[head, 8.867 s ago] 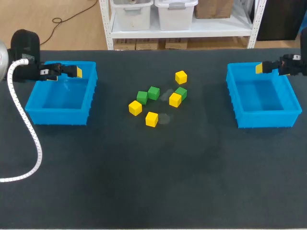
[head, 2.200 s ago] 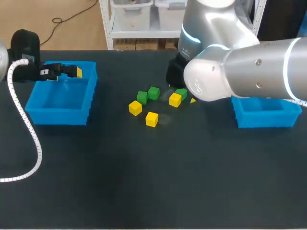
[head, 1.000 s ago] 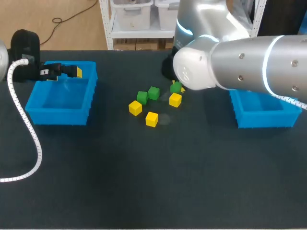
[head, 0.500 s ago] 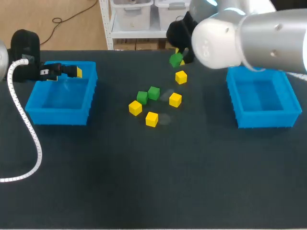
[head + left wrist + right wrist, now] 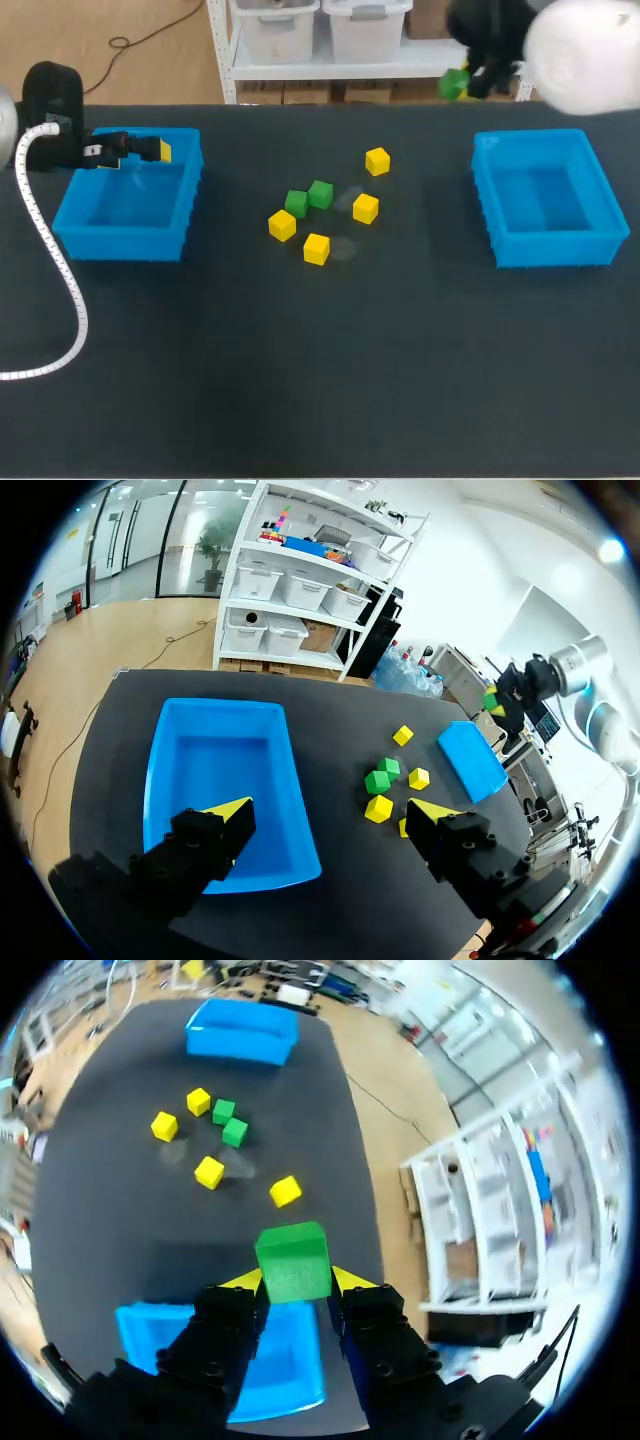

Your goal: Put the green cubes in the right bin and the yellow cubes in the left bin.

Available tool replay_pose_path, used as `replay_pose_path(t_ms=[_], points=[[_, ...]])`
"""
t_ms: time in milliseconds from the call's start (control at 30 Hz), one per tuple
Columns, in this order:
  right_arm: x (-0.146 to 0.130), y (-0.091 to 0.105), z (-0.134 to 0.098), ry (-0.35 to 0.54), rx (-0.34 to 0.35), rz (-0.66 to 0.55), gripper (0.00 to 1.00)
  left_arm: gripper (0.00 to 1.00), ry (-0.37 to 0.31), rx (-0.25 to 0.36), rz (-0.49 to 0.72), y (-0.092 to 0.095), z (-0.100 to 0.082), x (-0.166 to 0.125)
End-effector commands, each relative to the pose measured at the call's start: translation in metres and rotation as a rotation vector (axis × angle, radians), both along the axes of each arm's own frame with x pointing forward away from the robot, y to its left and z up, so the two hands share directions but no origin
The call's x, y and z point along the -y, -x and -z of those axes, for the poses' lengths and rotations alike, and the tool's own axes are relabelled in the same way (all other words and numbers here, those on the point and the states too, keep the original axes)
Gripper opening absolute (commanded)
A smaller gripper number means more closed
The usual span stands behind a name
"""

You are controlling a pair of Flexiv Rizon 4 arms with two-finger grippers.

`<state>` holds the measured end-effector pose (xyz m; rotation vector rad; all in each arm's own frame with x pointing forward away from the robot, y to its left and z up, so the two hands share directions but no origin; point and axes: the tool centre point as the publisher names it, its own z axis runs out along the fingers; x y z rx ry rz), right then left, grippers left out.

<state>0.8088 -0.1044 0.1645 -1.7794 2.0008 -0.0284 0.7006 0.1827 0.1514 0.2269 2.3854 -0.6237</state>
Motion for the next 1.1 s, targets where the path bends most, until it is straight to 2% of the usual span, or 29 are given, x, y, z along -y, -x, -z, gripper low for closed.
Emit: replay_pose_path(t_ms=[33, 167, 367, 533, 700, 733, 767, 1100], points=[[0.030, 0.054, -0.014, -0.065, 0.247, 0.300, 0.00, 1.00, 0.008, 0.007, 0.005, 0.001, 0.001, -0.002], [0.046, 0.069, 0.007, -0.080, 0.211, 0.431, 0.00, 1.00, 0.008, 0.007, 0.005, 0.001, 0.001, -0.002], [0.069, 0.075, 0.038, -0.057, 0.161, 0.577, 0.00, 1.00, 0.008, 0.007, 0.005, 0.001, 0.001, -0.002], [0.079, 0.071, 0.051, -0.014, 0.154, 0.637, 0.00, 1.00, 0.008, 0.007, 0.005, 0.001, 0.001, -0.002], [0.077, 0.066, 0.059, 0.003, 0.154, 0.639, 0.00, 1.00, 0.008, 0.007, 0.005, 0.001, 0.001, -0.002], [0.075, 0.065, 0.059, 0.005, 0.158, 0.642, 0.18, 1.00, 0.008, 0.007, 0.005, 0.001, 0.001, -0.002], [0.072, 0.064, 0.059, 0.000, 0.157, 0.638, 0.99, 1.00, 0.008, 0.007, 0.005, 0.001, 0.001, -0.002], [0.047, 0.056, 0.047, -0.044, 0.175, 0.601, 1.00, 1.00, 0.008, 0.007, 0.005, 0.001, 0.001, -0.002]])
